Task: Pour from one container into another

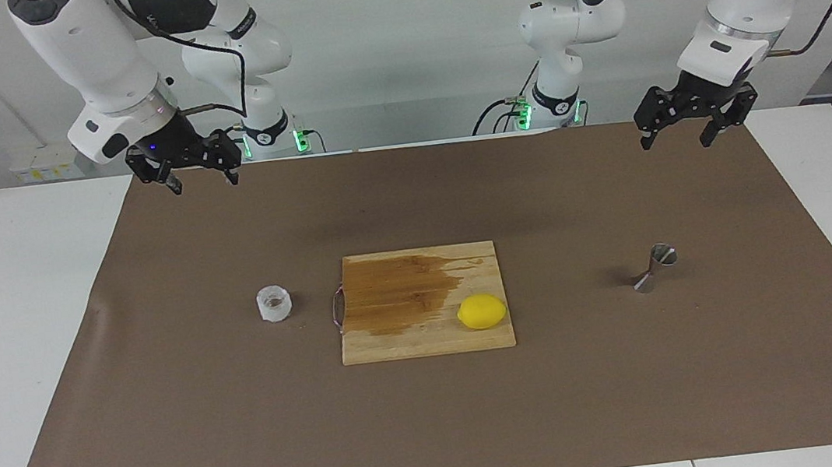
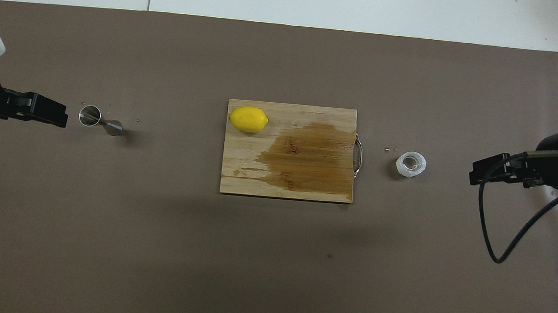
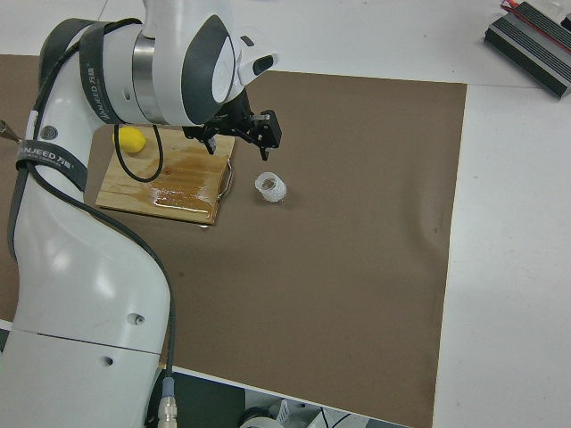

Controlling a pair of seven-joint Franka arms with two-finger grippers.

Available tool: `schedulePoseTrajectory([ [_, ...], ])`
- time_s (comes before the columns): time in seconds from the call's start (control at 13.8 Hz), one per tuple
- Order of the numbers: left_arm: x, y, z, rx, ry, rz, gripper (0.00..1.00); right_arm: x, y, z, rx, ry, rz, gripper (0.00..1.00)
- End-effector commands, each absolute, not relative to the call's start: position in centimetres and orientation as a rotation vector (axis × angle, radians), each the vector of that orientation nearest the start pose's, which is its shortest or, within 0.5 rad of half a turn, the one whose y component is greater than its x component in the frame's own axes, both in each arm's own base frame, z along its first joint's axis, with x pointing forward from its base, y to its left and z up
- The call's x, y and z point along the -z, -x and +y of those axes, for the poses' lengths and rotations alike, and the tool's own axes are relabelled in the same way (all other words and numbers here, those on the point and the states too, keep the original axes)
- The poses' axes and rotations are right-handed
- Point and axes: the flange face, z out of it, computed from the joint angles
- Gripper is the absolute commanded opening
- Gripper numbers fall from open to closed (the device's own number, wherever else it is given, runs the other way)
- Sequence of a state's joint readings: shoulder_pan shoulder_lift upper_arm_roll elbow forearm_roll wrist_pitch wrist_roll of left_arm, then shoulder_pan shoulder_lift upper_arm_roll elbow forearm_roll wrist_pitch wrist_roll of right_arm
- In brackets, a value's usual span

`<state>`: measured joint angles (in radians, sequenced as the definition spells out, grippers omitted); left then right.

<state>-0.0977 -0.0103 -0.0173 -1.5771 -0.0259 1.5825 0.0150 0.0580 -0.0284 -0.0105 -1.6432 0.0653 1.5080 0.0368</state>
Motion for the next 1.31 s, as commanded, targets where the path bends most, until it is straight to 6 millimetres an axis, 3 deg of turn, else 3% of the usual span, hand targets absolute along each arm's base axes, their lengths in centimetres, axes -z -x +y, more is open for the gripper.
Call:
schedulePoseTrajectory([
  [0.0, -63.0, -54.1, -6.6, 0.017, 3.172, 0.222, 1.0, -60.3, -53.6, 3.1, -0.179, 3.055, 0.005, 1.0],
  [0.36, -62.6, -53.4, -6.9, -0.047, 3.171, 0.162, 1.0, -60.3, -53.6, 3.1, -0.179, 3.055, 0.005, 1.0],
  [0.87, -62.2, -54.9, -6.2, -0.004, 3.195, 0.102, 1.0, -60.3, -53.6, 3.1, -0.179, 3.055, 0.005, 1.0],
  [0.94, -61.6, -55.5, -5.8, -0.019, 3.223, 0.065, 1.0, -60.3, -53.6, 3.1, -0.179, 3.055, 0.007, 1.0],
  [1.02, -61.9, -56.6, -4.1, -0.005, 3.262, -0.041, 1.0, -60.3, -53.6, 3.1, -0.179, 3.055, 0.005, 1.0],
  [1.23, -59.8, -60.3, -2.7, -0.055, 3.283, -0.322, 1.0, -60.3, -53.6, 3.1, -0.179, 3.055, 0.005, 1.0],
])
